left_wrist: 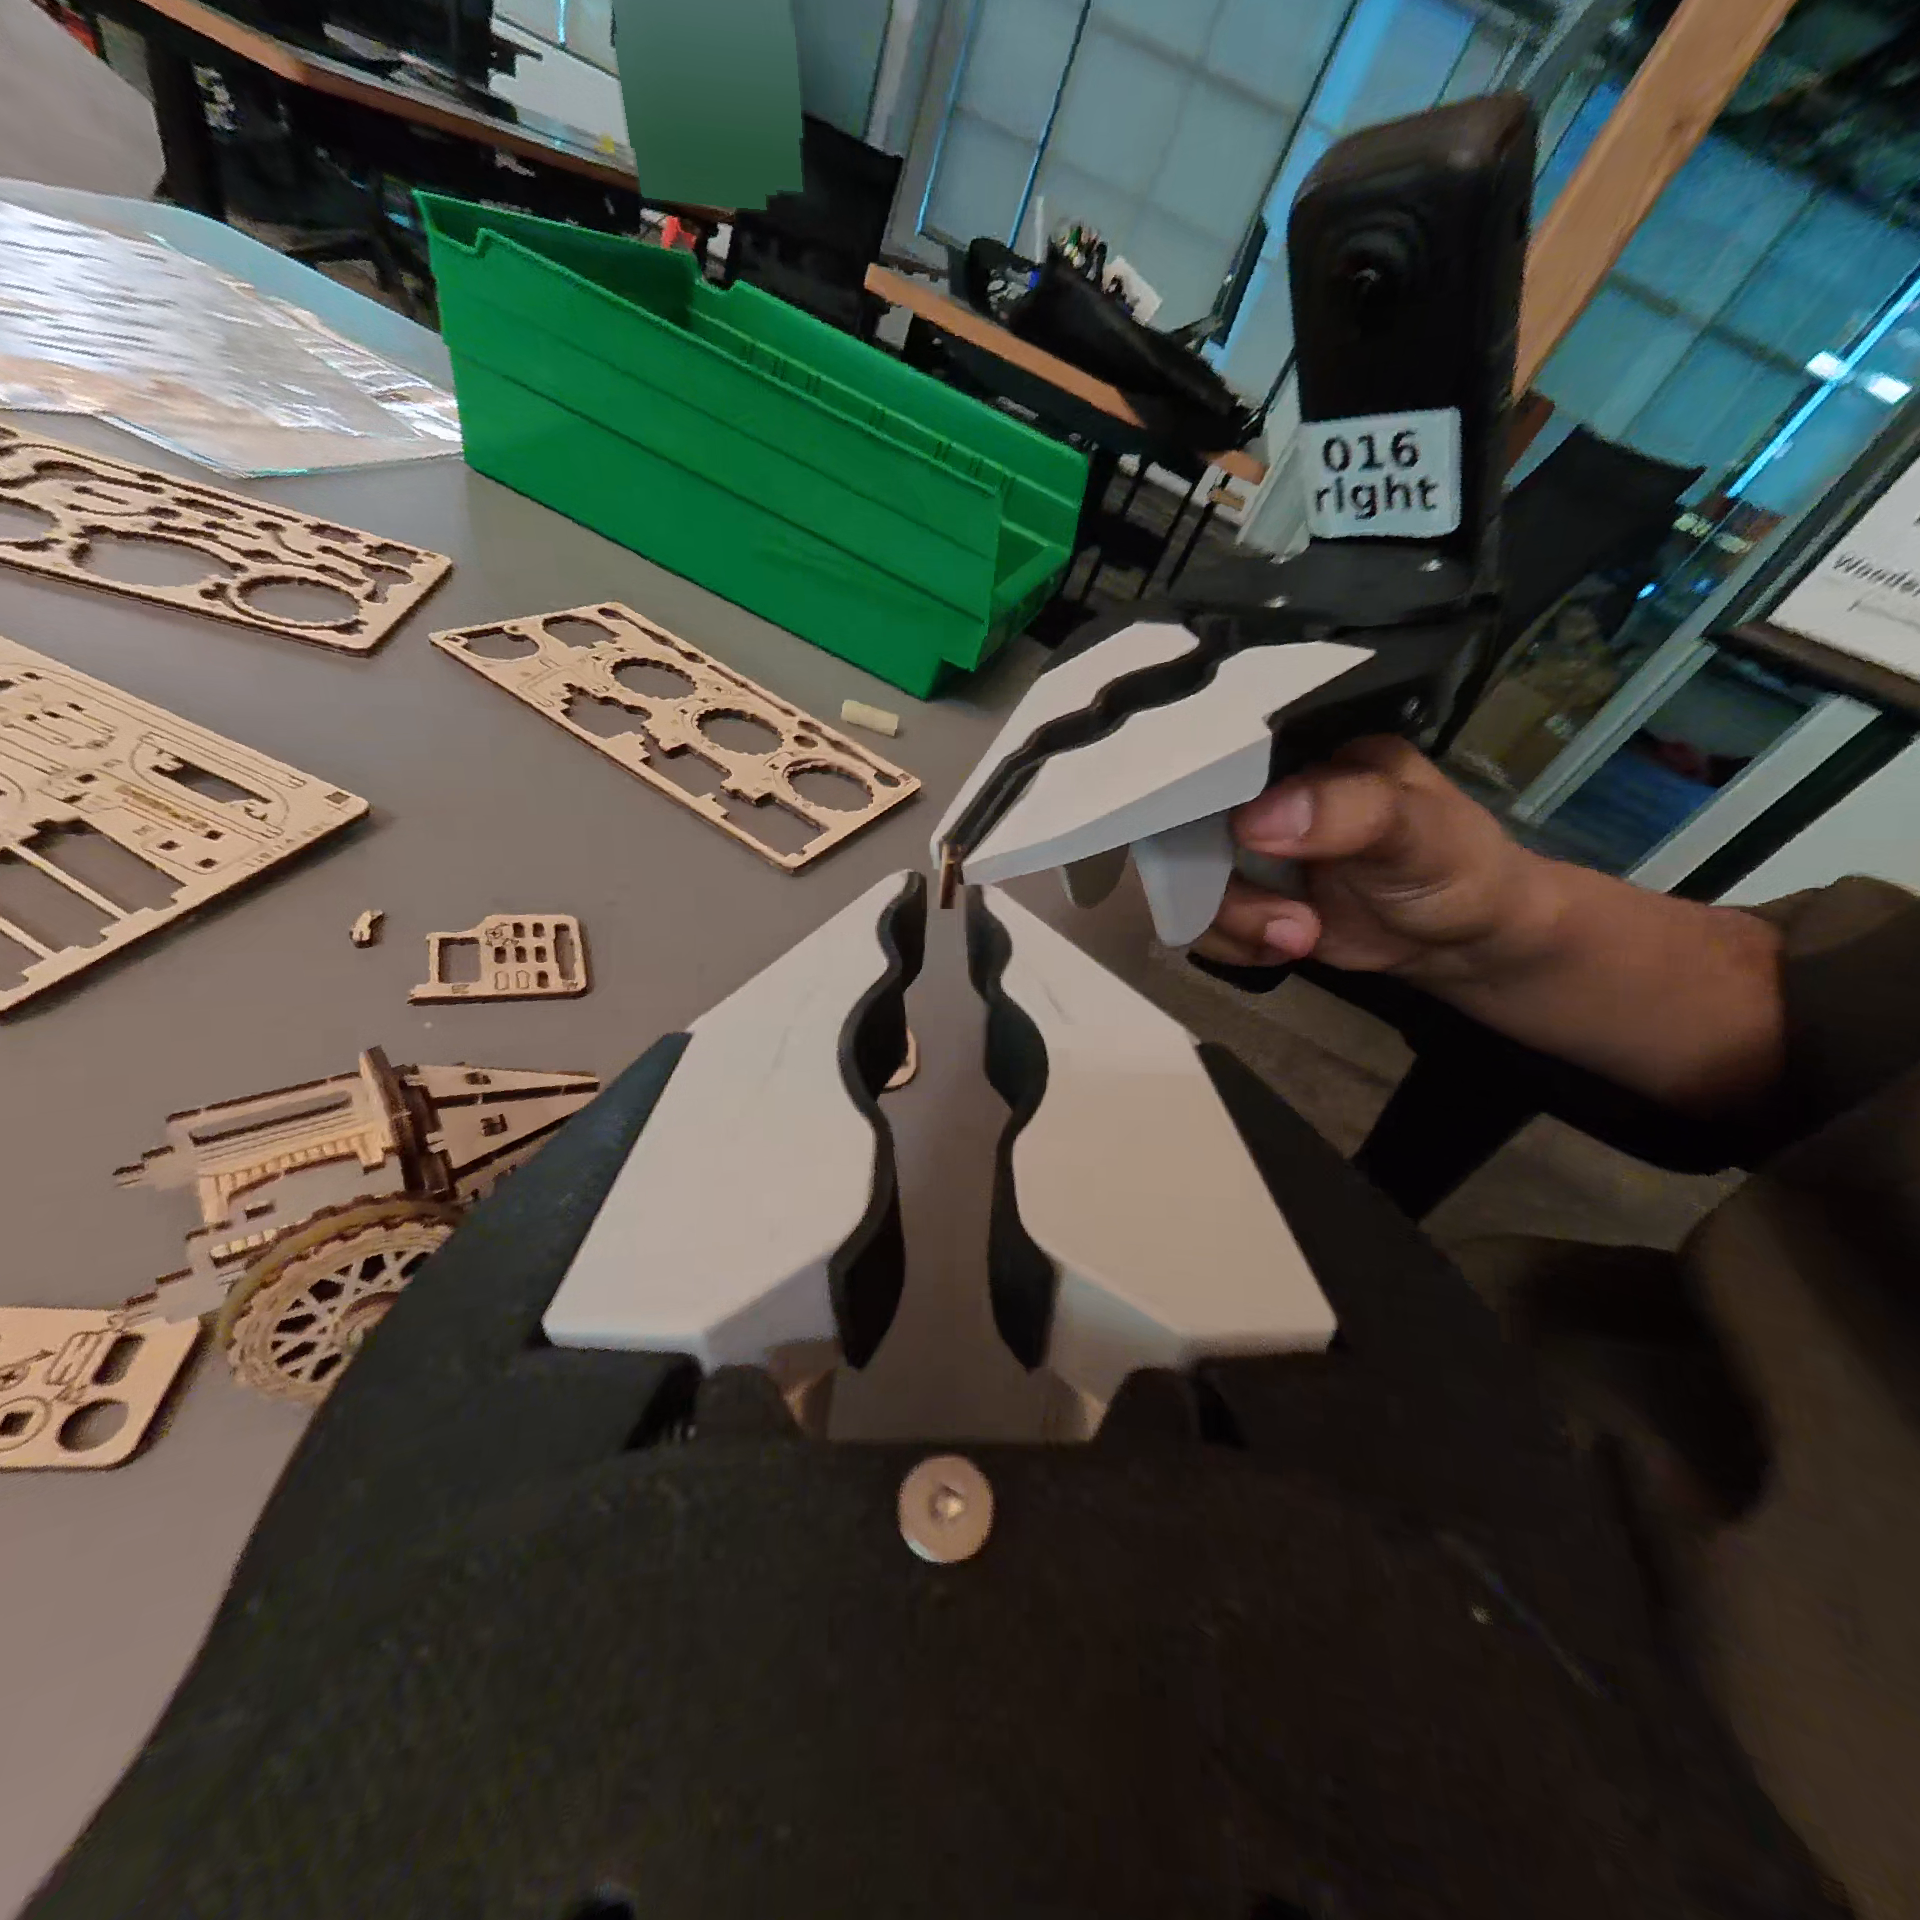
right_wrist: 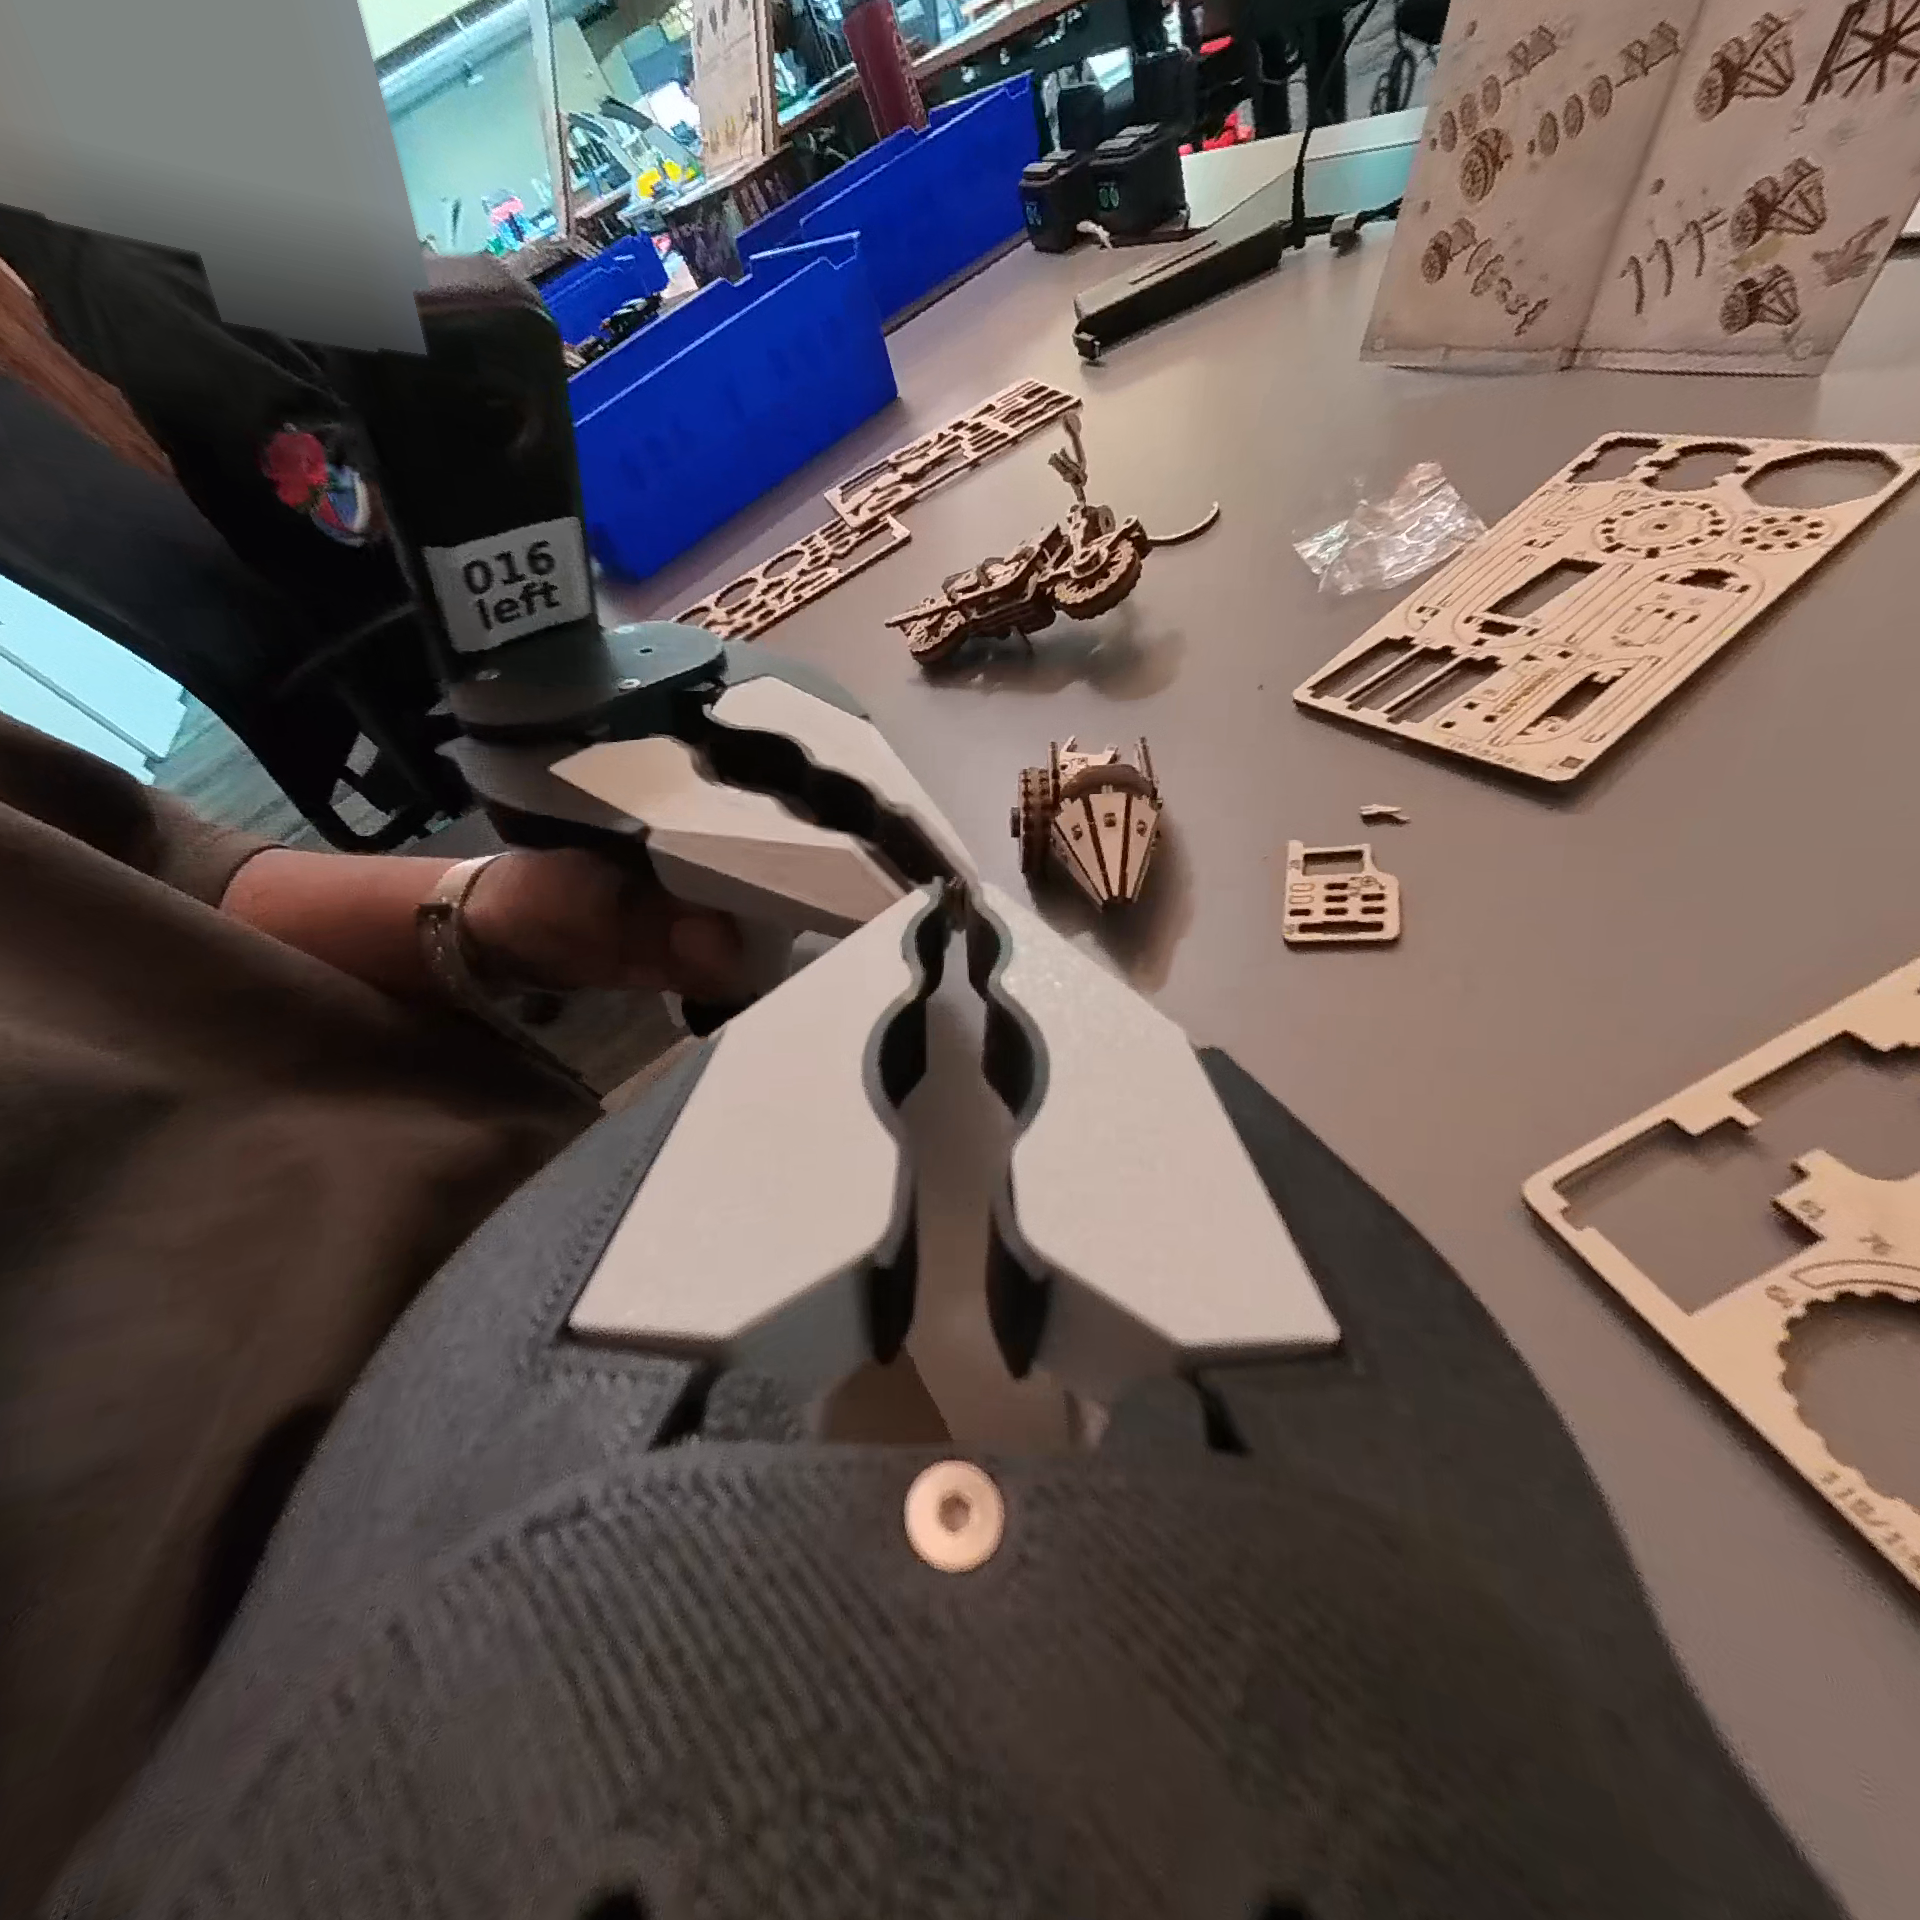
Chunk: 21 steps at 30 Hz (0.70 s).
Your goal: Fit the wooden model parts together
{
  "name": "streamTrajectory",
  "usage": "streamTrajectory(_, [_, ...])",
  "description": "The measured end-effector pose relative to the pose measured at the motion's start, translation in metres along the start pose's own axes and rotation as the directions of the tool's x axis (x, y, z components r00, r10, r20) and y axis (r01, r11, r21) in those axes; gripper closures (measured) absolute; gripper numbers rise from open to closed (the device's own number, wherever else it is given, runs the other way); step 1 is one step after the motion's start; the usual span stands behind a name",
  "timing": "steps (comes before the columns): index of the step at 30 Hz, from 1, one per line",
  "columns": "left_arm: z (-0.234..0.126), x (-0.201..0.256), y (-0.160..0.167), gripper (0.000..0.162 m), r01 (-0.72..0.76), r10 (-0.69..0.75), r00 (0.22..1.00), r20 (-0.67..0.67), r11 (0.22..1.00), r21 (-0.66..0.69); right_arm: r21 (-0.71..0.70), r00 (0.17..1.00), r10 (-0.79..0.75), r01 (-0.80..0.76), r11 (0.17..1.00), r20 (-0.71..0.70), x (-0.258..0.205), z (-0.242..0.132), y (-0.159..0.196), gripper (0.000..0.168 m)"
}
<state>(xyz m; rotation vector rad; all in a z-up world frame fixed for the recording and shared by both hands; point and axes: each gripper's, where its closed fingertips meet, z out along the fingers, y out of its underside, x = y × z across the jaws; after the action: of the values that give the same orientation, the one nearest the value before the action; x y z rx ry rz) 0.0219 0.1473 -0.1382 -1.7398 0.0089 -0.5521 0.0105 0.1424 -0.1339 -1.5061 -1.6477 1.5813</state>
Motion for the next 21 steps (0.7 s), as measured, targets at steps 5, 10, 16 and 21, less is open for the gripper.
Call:
streamTrajectory(5, [-0.008,0.001,-0.008,0.158,0.116,-0.112,0.987,-0.113,0.993,0.025,-0.048,0.988,-0.155,0.154,0.987,-0.014,0.003,-0.01,0.0,0.167])
streamTrajectory(10, [-0.008,0.009,-0.001,0.158,0.303,-0.31,0.913,-0.265,0.951,-0.07,-0.165,0.901,-0.433,0.423,0.891,-0.028,-0.003,-0.008,0.013,0.167])
streamTrajectory(16, [-0.006,0.017,0.004,0.157,0.399,-0.424,0.844,-0.329,0.906,-0.144,-0.195,0.791,-0.611,0.597,0.779,-0.02,-0.015,-0.004,0.019,0.167])
streamTrajectory(21, [-0.007,0.01,0.006,0.158,0.419,-0.447,0.844,-0.297,0.895,-0.154,-0.213,0.794,-0.607,0.592,0.777,-0.008,-0.011,-0.005,0.023,0.167])
